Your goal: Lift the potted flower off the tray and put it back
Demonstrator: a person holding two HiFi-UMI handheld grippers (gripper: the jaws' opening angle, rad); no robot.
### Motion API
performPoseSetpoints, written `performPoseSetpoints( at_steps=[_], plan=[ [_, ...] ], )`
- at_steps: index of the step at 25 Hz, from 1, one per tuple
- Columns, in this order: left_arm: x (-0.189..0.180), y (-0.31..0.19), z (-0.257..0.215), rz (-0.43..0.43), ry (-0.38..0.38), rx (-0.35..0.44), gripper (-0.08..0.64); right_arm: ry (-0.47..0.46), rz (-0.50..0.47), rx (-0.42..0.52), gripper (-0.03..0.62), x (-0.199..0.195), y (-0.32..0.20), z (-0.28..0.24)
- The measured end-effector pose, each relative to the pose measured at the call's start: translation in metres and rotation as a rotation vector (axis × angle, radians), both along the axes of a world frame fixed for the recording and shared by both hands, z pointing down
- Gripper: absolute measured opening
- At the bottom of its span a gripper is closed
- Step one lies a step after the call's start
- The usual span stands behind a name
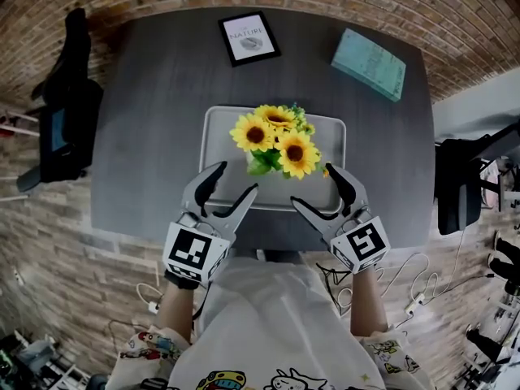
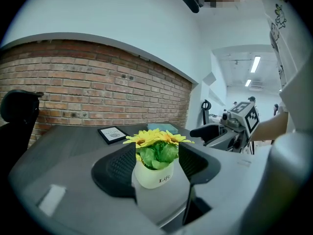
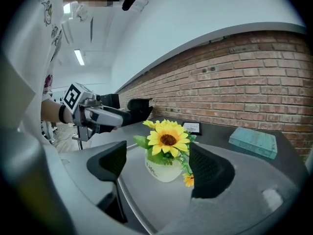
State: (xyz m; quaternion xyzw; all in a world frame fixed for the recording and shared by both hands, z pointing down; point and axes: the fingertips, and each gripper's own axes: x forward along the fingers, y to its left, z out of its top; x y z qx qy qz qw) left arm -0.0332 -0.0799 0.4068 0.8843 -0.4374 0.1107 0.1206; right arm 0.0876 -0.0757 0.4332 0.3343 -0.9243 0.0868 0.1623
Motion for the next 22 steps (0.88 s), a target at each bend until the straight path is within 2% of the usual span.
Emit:
performPoseSetpoints(
  at_steps=[11, 22],
  plan=[
    [0.003, -0.011, 0.033, 0.035, 0.001, -0.036, 0.287, 0.059, -0.015, -0.036, 0.402, -0.005, -0.016, 0.035],
    [0.013, -0.016, 0.071, 0.136, -0.027, -0.050, 0.333, 0.087, -0.043, -0.057, 0.413, -0.011, -0.028, 0.065]
  ],
)
